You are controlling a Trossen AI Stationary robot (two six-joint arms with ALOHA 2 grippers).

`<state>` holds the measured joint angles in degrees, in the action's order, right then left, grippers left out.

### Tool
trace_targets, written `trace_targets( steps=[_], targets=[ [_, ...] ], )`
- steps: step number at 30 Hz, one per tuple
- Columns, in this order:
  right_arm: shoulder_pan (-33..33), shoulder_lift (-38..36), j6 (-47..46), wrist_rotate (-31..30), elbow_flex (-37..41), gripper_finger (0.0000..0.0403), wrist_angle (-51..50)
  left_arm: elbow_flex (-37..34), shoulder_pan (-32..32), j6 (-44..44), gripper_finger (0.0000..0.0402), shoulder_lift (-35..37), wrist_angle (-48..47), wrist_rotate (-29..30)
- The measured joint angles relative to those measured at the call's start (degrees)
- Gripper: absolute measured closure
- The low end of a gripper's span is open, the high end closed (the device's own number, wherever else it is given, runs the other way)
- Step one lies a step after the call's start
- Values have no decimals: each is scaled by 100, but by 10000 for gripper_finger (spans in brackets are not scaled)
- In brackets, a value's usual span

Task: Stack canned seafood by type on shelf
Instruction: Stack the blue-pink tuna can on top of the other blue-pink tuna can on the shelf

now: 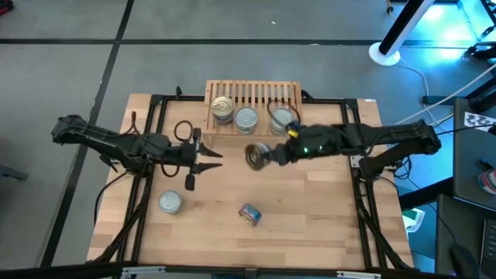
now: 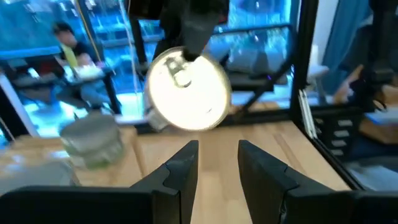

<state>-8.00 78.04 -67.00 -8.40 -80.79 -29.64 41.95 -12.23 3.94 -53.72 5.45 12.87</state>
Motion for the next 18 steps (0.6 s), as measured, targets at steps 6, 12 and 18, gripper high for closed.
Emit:
trace_targets(
  steps=[6, 12, 18],
  targets=[
    [746, 36, 993, 434, 0, 206, 1155, 0, 0, 602, 293, 124, 462, 577],
    [1544, 245, 1352, 1088, -4, 206, 2230, 0, 1, 1261, 293, 127, 885, 1309],
    [2104, 778, 1340, 1916, -7, 206, 3134, 0, 175, 1618, 293, 127, 1233, 1501]
  ],
)
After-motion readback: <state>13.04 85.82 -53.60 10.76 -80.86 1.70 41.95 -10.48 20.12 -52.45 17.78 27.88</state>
